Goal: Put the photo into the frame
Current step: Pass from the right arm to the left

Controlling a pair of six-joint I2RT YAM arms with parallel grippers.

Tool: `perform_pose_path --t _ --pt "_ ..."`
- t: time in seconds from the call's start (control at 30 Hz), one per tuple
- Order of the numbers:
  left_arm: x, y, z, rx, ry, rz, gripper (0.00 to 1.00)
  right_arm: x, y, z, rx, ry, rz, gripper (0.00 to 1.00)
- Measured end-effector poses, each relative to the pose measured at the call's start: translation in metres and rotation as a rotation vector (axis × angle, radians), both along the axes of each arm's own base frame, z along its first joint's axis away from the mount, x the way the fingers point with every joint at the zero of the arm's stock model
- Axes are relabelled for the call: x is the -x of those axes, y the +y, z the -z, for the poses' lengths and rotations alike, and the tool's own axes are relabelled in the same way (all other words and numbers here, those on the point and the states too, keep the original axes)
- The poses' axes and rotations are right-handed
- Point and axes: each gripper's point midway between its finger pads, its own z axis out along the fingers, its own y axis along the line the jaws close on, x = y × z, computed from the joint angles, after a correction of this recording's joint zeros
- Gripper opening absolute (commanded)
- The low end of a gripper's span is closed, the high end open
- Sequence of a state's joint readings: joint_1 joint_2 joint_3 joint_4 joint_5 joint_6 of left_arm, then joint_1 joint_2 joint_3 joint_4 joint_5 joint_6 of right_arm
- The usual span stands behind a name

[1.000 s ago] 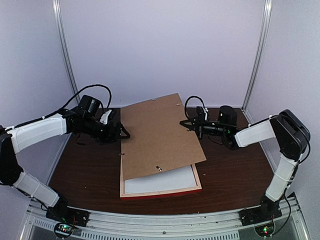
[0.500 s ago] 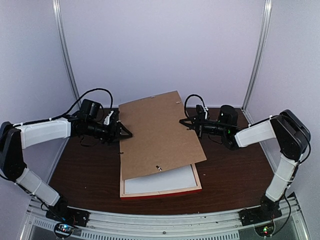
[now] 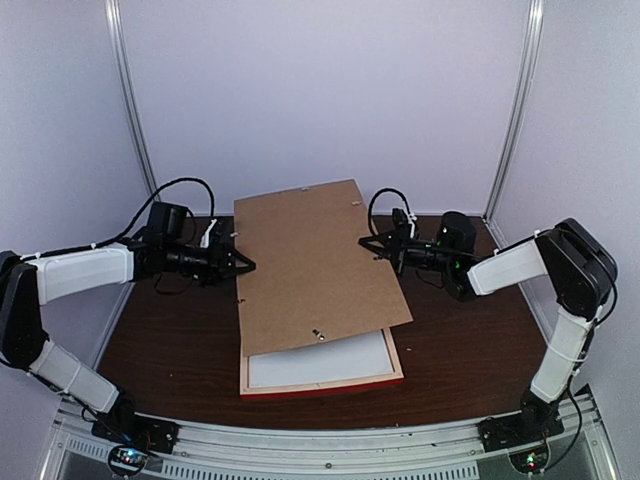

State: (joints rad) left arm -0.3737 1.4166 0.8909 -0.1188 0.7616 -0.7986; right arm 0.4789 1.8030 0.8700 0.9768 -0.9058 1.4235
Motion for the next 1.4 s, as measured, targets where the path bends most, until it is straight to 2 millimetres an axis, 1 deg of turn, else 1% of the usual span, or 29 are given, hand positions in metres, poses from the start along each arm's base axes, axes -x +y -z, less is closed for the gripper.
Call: perform_pose_path --t 0.3,0.43,0.5,0.57,0.6,0.7,0.8,0.9,0.97,1.2,1.4 --pt "-0.004 -0.001 -0.013 0.077 0.017 -0.009 0.15 -0.006 -0.003 0.006 -0.008 -0.018 0.005 0.00" --pt "-0.005 -0.002 -0.018 0.103 0.023 -0.009 0.11 -0.009 -0.003 0.013 -0.017 -0.016 0.005 0.03" --pt "-0.005 -0.002 -0.019 0.108 0.026 -0.011 0.07 -0.011 -0.003 0.018 -0.024 -0.008 0.004 0.04" --pt "-0.006 -0.002 -0.019 0.111 0.031 -0.013 0.01 -0.012 -0.003 0.021 -0.032 0.002 0.003 0.05" --pt "-0.006 -0.002 -0.019 0.112 0.033 -0.014 0.00 -0.012 -0.002 0.023 -0.035 0.006 0.003 0.06" --pt "-0.005 -0.002 -0.022 0.121 0.030 -0.009 0.00 -0.013 -0.002 0.026 -0.036 0.015 0.003 0.14" --pt "-0.003 -0.004 -0.028 0.134 0.012 0.004 0.00 -0.013 -0.001 0.031 -0.023 0.027 0.002 0.20" --pt "-0.001 -0.006 -0.036 0.149 -0.015 0.018 0.00 -0.012 0.000 0.036 -0.008 0.040 -0.001 0.30" --pt "0.000 -0.008 -0.040 0.160 -0.023 0.027 0.00 -0.010 0.001 0.040 0.002 0.051 -0.009 0.34" --pt "0.007 -0.012 -0.042 0.208 -0.009 0.046 0.00 -0.006 0.003 0.049 0.023 0.072 -0.022 0.41" --pt "0.010 -0.010 -0.034 0.221 0.019 0.035 0.00 -0.005 0.001 0.059 0.056 0.091 -0.019 0.47"
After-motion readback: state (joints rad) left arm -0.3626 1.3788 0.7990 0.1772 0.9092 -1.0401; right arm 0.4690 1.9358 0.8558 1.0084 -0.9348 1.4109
